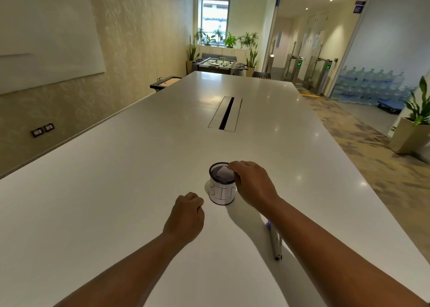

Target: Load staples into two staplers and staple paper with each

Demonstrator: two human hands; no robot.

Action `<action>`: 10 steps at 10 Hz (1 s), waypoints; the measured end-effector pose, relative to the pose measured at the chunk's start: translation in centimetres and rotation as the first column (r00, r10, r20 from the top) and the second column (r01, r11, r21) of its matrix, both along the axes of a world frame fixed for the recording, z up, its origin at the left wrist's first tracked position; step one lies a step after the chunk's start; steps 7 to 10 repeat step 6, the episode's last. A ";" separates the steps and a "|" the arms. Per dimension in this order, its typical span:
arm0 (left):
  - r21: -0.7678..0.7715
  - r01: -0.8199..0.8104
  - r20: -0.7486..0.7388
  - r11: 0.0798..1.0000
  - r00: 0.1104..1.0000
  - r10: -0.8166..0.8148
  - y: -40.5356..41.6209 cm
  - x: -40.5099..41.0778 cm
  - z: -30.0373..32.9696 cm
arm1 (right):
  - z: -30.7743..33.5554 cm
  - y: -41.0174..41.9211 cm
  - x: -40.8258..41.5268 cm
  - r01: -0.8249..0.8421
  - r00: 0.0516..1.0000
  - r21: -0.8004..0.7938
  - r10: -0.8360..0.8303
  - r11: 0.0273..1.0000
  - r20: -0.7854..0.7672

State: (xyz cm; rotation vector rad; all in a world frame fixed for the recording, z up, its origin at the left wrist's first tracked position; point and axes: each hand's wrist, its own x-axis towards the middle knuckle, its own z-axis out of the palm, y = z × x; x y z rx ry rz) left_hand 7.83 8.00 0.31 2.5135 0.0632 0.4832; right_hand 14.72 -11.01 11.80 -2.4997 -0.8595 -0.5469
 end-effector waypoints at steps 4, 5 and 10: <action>-0.014 -0.009 0.008 1.000 1.000 0.009 0.0 0.2 0.0 | -3.2 -1.9 -0.6 0.014 0.999 0.195 -0.019 0.981 0.025; 0.009 -0.008 0.030 1.000 1.000 0.008 0.0 0.0 -0.1 | -3.8 -3.2 -0.9 0.046 0.999 0.231 -0.046 0.972 -0.005; 0.028 -0.024 0.032 0.999 0.999 0.023 0.0 0.1 -0.4 | -4.1 -4.8 -1.3 0.162 0.985 0.319 -0.136 0.934 -0.103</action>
